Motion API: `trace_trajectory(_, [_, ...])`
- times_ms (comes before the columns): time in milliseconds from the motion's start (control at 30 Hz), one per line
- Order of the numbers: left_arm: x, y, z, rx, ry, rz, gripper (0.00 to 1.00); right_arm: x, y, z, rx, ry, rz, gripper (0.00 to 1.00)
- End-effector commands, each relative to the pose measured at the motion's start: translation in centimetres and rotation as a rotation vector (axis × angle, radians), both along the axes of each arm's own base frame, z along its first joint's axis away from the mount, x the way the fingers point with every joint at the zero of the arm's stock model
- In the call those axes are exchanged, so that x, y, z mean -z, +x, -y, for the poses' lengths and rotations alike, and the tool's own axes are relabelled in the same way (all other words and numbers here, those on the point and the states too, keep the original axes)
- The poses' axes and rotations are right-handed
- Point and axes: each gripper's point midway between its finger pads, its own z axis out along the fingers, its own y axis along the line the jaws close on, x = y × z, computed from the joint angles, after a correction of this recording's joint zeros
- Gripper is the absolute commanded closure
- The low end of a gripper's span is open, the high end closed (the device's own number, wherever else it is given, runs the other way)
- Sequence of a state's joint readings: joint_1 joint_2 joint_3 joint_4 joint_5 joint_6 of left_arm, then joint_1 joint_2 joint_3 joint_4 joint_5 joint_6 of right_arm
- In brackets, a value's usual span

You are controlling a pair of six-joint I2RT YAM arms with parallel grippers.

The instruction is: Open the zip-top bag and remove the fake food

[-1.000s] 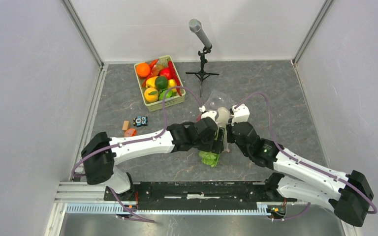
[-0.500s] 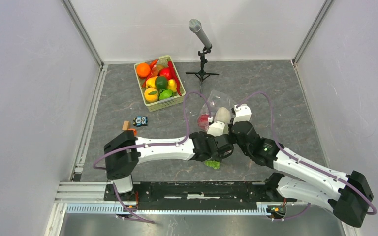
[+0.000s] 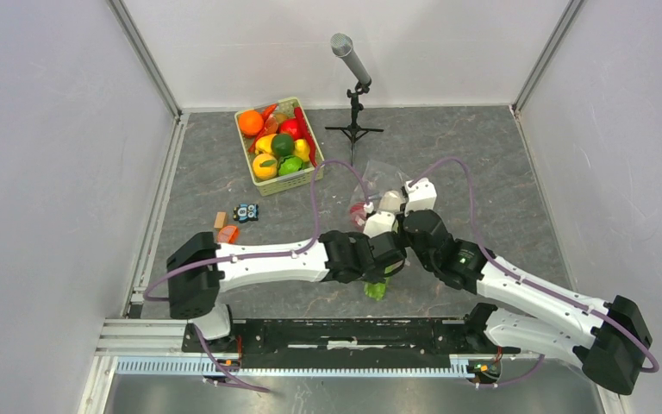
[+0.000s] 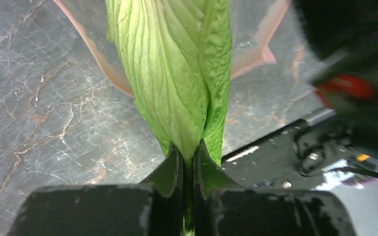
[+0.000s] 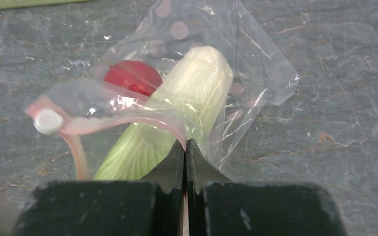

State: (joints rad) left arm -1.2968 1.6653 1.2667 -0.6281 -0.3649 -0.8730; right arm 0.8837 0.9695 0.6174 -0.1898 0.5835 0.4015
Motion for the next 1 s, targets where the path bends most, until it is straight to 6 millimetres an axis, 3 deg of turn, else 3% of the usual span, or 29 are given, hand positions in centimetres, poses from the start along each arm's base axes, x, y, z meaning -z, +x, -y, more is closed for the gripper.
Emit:
trace_trajectory(0, [-11.3, 1.1, 2.5, 0.034, -0.317, 0.079, 0.98, 1.5, -0.2, 2.0, 0.016, -0.123, 0.008, 1.00])
trace_trajectory(300, [-18.5, -1.1, 1.3, 0.176, -0.547, -0.035, 0.98, 2.7, -0.5, 4.6, 0.096, -0.208, 0.016, 1.00])
trace_trajectory(467, [-20.4, -3.3, 0.6, 0.268, -0.610, -0.109, 0.98, 2.6, -0.3, 5.8, 0.143, -0.263, 0.028, 1.00])
trace_trajectory(533, [-19.5, -3.7, 0.1, 0.282, -0.565, -0.130, 0.98, 2.1, -0.1, 5.4, 0.137, -0.252, 0.026, 1.00])
trace_trajectory(633, [-16.0, -3.5, -0.8, 0.249, -0.445, -0.158, 0.98, 0.1, 0.3, 4.1, 0.113, -0.192, 0.040, 1.00])
trace_trajectory(767, [-12.9, -3.5, -1.7, 0.244, -0.340, -0.173, 0.98, -2.7, 1.0, 3.4, 0.107, -0.148, 0.094, 1.00])
trace_trajectory(867, [-12.1, -3.8, -2.7, 0.291, -0.249, -0.146, 0.98, -3.5, 1.4, 4.0, 0.132, -0.191, 0.117, 1.00])
trace_trajectory(967, [-12.6, -4.8, -3.1, 0.381, -0.239, -0.135, 0.98, -3.3, 1.6, 5.0, 0.170, -0.268, 0.114, 1.00])
